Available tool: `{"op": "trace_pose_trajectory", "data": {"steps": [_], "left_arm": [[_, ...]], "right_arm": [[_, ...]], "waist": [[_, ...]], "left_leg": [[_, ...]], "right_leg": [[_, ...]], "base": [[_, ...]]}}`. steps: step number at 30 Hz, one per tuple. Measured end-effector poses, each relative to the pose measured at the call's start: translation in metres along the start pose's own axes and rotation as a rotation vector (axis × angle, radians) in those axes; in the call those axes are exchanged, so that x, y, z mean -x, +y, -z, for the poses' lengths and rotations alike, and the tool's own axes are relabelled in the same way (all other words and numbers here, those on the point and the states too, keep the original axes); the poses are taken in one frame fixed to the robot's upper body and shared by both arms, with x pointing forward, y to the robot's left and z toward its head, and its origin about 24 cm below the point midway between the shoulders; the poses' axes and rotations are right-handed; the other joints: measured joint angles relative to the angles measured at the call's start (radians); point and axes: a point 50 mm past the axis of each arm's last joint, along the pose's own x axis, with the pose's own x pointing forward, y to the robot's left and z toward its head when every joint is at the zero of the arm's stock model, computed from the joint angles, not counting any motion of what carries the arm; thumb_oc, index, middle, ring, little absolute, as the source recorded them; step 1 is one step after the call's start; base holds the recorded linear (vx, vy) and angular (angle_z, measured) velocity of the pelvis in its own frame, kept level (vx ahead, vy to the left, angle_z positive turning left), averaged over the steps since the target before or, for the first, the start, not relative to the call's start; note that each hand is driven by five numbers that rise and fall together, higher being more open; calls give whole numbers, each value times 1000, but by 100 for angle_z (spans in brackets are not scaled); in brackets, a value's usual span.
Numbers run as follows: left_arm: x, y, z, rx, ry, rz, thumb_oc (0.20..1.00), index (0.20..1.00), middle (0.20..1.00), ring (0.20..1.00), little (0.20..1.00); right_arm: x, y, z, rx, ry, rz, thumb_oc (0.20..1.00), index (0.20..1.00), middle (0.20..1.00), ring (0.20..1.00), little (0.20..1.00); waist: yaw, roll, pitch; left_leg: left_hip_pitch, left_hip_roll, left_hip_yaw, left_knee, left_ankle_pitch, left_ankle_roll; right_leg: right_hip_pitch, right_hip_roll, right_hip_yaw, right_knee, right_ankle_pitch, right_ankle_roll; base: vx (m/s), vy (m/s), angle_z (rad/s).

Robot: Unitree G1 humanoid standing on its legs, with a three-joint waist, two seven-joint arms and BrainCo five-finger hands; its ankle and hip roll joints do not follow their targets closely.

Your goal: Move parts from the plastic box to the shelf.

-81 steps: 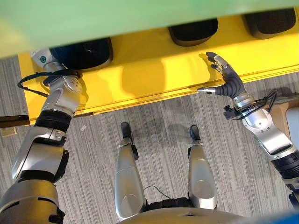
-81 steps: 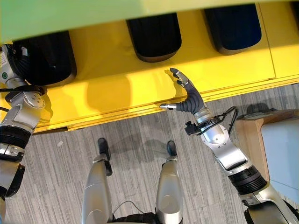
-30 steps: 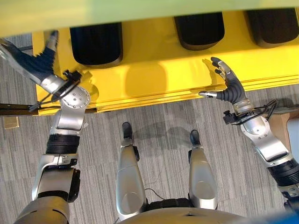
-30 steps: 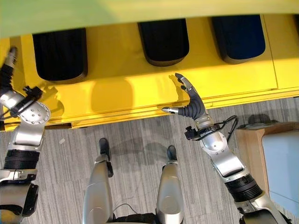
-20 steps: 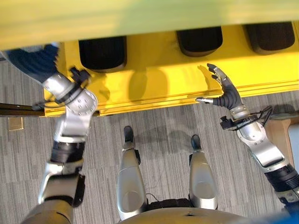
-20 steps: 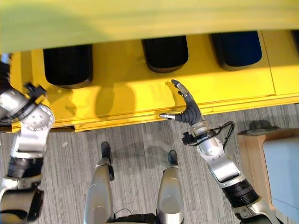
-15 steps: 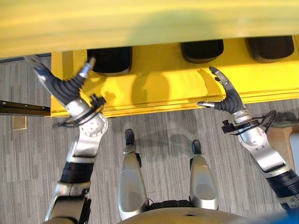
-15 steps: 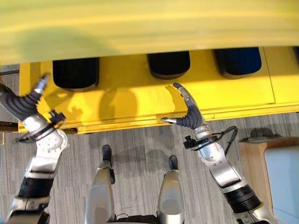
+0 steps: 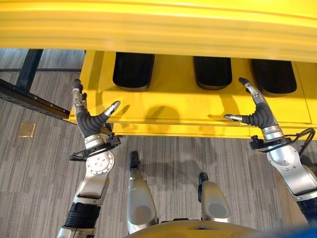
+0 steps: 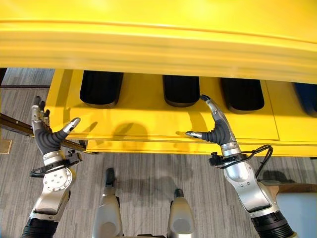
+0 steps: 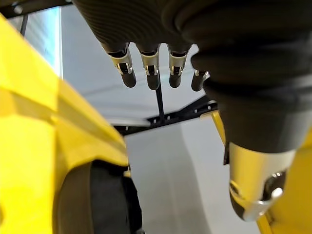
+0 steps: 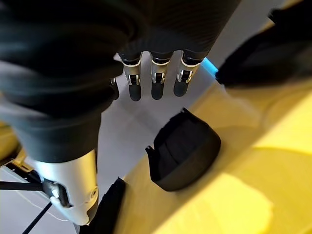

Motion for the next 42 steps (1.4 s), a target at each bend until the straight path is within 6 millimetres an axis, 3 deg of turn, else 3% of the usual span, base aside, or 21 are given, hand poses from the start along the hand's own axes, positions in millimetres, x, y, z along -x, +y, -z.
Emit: {"op": "trace_pose_trajectory", "data": {"steps": [2, 3, 5, 8, 10, 13, 22, 30, 42], "left_arm": [[0, -3, -1, 2, -4, 28, 1000, 1000, 1000, 1000, 1000], [0, -6, -1, 7, -4, 46, 1000, 1000, 1000, 1000, 1000], [6, -9, 2, 15, 23, 66, 1000, 1000, 1000, 1000, 1000], [4, -16, 0, 43, 18, 117, 1000, 1000, 1000, 1000, 1000], [5, -19, 0, 54, 29, 127, 1000, 1000, 1000, 1000, 1000], [9, -25, 4, 80, 80, 152, 1000, 1000, 1000, 1000, 1000], [9, -32, 3, 120, 93, 179, 1000, 1000, 1000, 1000, 1000], [10, -35, 4, 123, 109, 188, 1000, 1000, 1000, 1000, 1000], [10, -36, 4, 125, 113, 163, 1000, 1000, 1000, 1000, 1000]], "right_arm": [[3, 0, 1, 6, 7, -8, 1000, 1000, 1000, 1000, 1000], [3, -2, 1, 28, 2, -11, 1000, 1000, 1000, 1000, 1000], [4, -3, 1, 72, -4, -11, 1000, 1000, 1000, 1000, 1000], [6, -2, -1, 110, -18, -10, 1000, 1000, 1000, 1000, 1000], [5, -3, -2, 148, -31, -13, 1000, 1000, 1000, 1000, 1000], [1, -10, -5, 240, -61, -22, 1000, 1000, 1000, 1000, 1000], [-10, -15, -9, 258, -65, 8, 1000, 1000, 1000, 1000, 1000], [-10, -6, -6, 259, -23, -50, 1000, 1000, 1000, 1000, 1000], [-16, 14, 1, 305, 35, -171, 1000, 1000, 1000, 1000, 1000]], "waist": [[-3, -8, -4], [-4, -16, -9], [-1, 3, -26], [-14, -3, -60], [-17, 2, -64], [-23, 5, -67], [-25, 16, -74], [-23, 18, -76], [-17, 19, -76]], "left_leg": [[14, 10, 32, -27, -64, 12], [9, 5, 34, 5, -82, -11], [13, 9, 18, 30, -44, -27], [31, 3, 29, 3, -30, -41], [37, 4, 22, 6, 14, -39], [43, -4, 25, 3, 38, -78], [68, -9, 27, -3, 17, -85], [81, -9, 27, 4, 36, -116], [82, -8, 27, 5, 28, -111]], "right_leg": [[1, 0, -7, 3, 2, -7], [0, -16, -19, 11, 0, -12], [11, 0, -3, 24, -10, -8], [16, -8, 0, 18, -15, -5], [26, -6, 0, 22, -17, -4], [36, -16, 3, 9, -17, 2], [61, -21, 3, 11, -22, 5], [77, -22, 8, 1, -20, 8], [79, -22, 6, 11, -23, 8]], "base": [[-7, 1, 16], [0, 0, 0], [1, 14, -13], [1, 6, -1], [8, 37, 0], [24, 27, 2], [8, 5, 1], [7, 3, -2], [4, -2, 1]]}}
